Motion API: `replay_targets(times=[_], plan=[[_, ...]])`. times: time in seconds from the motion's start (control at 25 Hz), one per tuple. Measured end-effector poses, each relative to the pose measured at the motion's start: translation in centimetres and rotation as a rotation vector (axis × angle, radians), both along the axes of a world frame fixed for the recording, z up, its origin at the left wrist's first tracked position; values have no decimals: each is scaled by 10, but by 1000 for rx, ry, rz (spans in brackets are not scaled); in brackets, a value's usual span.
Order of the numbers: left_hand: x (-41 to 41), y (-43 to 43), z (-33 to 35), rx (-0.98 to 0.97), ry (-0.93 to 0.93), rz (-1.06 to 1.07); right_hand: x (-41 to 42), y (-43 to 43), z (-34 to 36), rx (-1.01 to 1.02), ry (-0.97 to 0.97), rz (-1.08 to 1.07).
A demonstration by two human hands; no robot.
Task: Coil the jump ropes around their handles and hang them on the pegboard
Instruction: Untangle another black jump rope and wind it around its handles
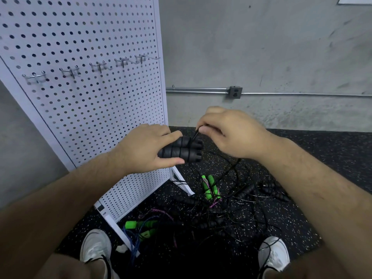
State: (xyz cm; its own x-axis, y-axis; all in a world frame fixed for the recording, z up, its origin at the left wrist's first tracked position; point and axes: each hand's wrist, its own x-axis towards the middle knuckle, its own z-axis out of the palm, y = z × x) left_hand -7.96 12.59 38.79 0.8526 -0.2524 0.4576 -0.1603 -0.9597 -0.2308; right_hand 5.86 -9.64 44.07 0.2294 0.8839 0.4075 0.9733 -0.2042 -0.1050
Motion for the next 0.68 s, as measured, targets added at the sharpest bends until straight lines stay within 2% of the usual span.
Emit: replay_targets(times=[0.16,0.24,0.28,0.36,0.44,0.56,0.68], plan=[[-9,-19,8,-60,-76,-118,23,2,-8,109,336,31],[-10,-25,18,-66,-134,-110,18,4,-17,142,624,46],[-10,-25,21,-59,-157,-87,10,6,-22,130,783,26],[-9,-21,24,-32,-187,-25,-11,14,-34,46,975,-53],[-6,-13,25,-11,-199,59,-28,22,-49,-45,950,-71],[0,3,28,6,-207,199,-46,26,-63,-142,780,-58],[8,16,19,65,-149,223,-59,25,-57,-175,682,-79]])
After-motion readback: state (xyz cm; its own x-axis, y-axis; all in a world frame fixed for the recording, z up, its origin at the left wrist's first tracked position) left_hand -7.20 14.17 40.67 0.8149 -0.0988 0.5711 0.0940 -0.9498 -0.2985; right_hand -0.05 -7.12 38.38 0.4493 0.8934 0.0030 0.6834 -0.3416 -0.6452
